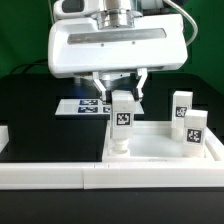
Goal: Assemble square table
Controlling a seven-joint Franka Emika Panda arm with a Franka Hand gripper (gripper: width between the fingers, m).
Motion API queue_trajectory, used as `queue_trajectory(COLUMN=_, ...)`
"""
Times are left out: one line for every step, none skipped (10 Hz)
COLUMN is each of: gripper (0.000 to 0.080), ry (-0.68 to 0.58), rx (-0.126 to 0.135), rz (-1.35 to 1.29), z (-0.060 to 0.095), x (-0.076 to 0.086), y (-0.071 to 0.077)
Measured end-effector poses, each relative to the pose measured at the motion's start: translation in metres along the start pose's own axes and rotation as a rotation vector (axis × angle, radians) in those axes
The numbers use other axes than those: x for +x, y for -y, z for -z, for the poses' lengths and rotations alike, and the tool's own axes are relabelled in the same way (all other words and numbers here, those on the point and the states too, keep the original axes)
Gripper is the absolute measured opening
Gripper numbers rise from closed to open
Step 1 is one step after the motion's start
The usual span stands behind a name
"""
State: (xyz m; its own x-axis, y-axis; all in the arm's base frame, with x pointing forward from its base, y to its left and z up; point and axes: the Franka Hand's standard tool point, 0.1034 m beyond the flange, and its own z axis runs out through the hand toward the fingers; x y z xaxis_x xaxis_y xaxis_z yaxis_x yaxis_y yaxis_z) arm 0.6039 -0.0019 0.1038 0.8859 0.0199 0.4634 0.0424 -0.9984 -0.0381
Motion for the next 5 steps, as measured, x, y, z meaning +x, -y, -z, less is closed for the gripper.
queue_trajectory(gripper=0.0291, ry=-0.012, rx=-0.005, rz=-0.001, z=-0.001, x=0.002, y=-0.001)
queue_trajectory(gripper=0.0291, ry=-0.018, rx=-0.009, rz=-0.003, z=-0.005, x=0.003, y=-0.003)
queue_trajectory(gripper=0.0291, ry=-0.013, rx=-0.009, rz=-0.005, z=-0.009, x=-0.001, y=-0.003)
queue_trajectory(gripper=0.0291, ry=-0.011, rx=-0.009, rz=-0.007, z=-0.012, x=-0.002, y=-0.003)
queue_trajectory(gripper=0.0291, ry=-0.018, rx=-0.011, rz=-0.006, z=-0.012, x=-0.001, y=-0.003)
